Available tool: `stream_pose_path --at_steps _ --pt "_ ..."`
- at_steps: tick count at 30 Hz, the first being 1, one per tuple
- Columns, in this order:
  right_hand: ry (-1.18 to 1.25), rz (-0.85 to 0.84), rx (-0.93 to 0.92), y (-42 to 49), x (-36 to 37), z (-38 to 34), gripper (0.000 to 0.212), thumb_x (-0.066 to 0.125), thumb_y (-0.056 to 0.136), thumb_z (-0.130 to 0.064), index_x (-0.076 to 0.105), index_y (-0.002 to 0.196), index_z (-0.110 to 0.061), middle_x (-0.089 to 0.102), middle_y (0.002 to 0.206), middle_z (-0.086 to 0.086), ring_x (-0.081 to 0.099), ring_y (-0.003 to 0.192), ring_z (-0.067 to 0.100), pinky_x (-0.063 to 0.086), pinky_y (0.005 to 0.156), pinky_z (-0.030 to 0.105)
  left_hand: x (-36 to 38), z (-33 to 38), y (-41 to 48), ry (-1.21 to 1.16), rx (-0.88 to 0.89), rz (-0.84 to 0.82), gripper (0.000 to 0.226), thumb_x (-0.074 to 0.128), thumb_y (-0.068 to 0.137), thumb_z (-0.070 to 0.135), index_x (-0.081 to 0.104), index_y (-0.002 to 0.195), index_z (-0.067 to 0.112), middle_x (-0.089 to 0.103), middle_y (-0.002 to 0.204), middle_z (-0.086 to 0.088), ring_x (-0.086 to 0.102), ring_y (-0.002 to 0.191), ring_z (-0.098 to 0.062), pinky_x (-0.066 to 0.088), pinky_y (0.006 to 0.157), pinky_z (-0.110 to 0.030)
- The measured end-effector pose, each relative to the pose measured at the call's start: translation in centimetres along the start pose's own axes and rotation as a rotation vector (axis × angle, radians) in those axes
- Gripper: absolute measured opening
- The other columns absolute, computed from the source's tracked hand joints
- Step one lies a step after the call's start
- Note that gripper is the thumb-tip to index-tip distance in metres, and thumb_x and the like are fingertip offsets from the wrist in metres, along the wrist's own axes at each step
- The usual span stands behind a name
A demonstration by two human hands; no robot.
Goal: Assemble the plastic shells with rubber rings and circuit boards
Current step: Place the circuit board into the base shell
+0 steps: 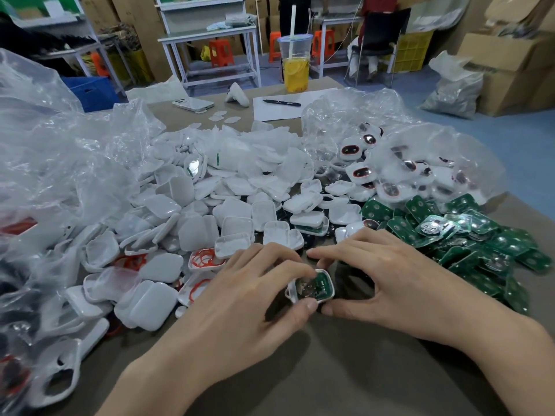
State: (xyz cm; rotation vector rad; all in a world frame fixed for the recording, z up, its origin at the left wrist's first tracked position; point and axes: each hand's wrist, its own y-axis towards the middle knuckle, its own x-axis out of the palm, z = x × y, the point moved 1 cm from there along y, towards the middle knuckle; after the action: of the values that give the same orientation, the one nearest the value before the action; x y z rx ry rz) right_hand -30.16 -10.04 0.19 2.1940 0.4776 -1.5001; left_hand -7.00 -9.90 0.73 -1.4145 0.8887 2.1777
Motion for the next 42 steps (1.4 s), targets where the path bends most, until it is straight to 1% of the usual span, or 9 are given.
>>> stream_pose_path --at_steps 4,9,13,16,19,28,34,38,42 --pt "-0.012 -0.009 0.003 0.0 0.1 0.0 0.064 0.046 0.083 -0.077 0.031 0.142 -0.056 0.048 0.118 -0.042 0.040 0.119 -0.004 0.040 0.102 0.025 -0.5 -0.5 -0.1 -0.002 -0.037 0.036 0.027 0.051 0.097 0.052 0.059 0.117 0.036 0.055 0.116 0.025 0.050 0.108 -0.002 0.035 0.093 -0.018" --pt "-0.017 0.015 -0.021 0.0 0.1 -0.1 0.059 0.053 0.087 -0.066 0.034 0.140 -0.052 0.049 0.121 -0.038 0.045 0.114 -0.001 0.042 0.101 0.027 -0.4 -0.3 0.0 -0.020 -0.046 0.091 0.022 0.051 0.099 0.046 0.063 0.111 0.032 0.058 0.111 0.021 0.054 0.104 -0.008 0.041 0.089 -0.027" --pt "-0.013 0.033 -0.039 0.0 0.1 0.0 0.059 0.054 0.087 -0.064 0.035 0.141 -0.051 0.048 0.119 -0.037 0.046 0.112 -0.001 0.042 0.101 0.026 0.2 0.2 0.2 -0.025 -0.025 0.065 0.019 0.056 0.096 0.042 0.066 0.108 0.031 0.056 0.111 0.019 0.054 0.102 -0.007 0.043 0.087 -0.026" --pt "-0.003 0.040 -0.041 0.0 0.1 -0.1 0.059 0.055 0.086 -0.062 0.037 0.141 -0.049 0.050 0.119 -0.036 0.046 0.111 -0.001 0.041 0.101 0.025 0.5 0.2 0.2 -0.030 -0.030 0.048 0.020 0.060 0.094 0.042 0.066 0.110 0.032 0.054 0.113 0.019 0.054 0.103 -0.006 0.040 0.088 -0.023" --pt "-0.004 0.046 -0.043 -0.1 0.1 -0.1 0.058 0.056 0.086 -0.060 0.041 0.140 -0.048 0.052 0.118 -0.034 0.048 0.110 0.001 0.040 0.101 0.023 0.6 0.1 0.2 -0.027 -0.037 0.041 0.021 0.061 0.093 0.043 0.067 0.111 0.033 0.055 0.113 0.017 0.054 0.103 -0.006 0.041 0.089 -0.024" --pt "0.007 0.039 -0.026 -0.1 0.0 -0.2 0.059 0.055 0.085 -0.062 0.039 0.141 -0.049 0.052 0.119 -0.035 0.047 0.113 0.000 0.038 0.102 0.021 1.0 -0.2 0.3 -0.020 -0.033 0.055 0.021 0.058 0.095 0.044 0.066 0.111 0.034 0.055 0.112 0.018 0.054 0.104 -0.006 0.042 0.088 -0.025" --pt "0.007 0.043 -0.034 -0.1 0.0 -0.3 0.058 0.053 0.086 -0.063 0.039 0.140 -0.050 0.051 0.119 -0.036 0.048 0.112 0.002 0.042 0.100 0.025 1.3 0.0 0.4 -0.028 -0.042 0.068 0.020 0.058 0.096 0.045 0.067 0.110 0.034 0.056 0.110 0.016 0.055 0.102 -0.008 0.041 0.088 -0.027" --pt "0.006 0.032 -0.030 -0.1 0.0 -0.2 0.059 0.052 0.086 -0.065 0.038 0.141 -0.049 0.051 0.120 -0.037 0.046 0.114 -0.001 0.040 0.101 0.021 1.3 0.1 0.5 -0.009 -0.046 0.060 0.024 0.052 0.097 0.048 0.066 0.110 0.034 0.057 0.109 0.015 0.055 0.100 -0.010 0.041 0.089 -0.026" --pt "0.008 0.026 -0.015 -0.1 0.0 -0.2 0.059 0.051 0.085 -0.066 0.036 0.141 -0.052 0.050 0.121 -0.038 0.045 0.115 -0.002 0.037 0.101 0.019 1.1 0.0 0.4 -0.006 -0.034 0.056 0.023 0.053 0.097 0.046 0.066 0.110 0.032 0.056 0.110 0.015 0.055 0.103 -0.010 0.042 0.088 -0.027"
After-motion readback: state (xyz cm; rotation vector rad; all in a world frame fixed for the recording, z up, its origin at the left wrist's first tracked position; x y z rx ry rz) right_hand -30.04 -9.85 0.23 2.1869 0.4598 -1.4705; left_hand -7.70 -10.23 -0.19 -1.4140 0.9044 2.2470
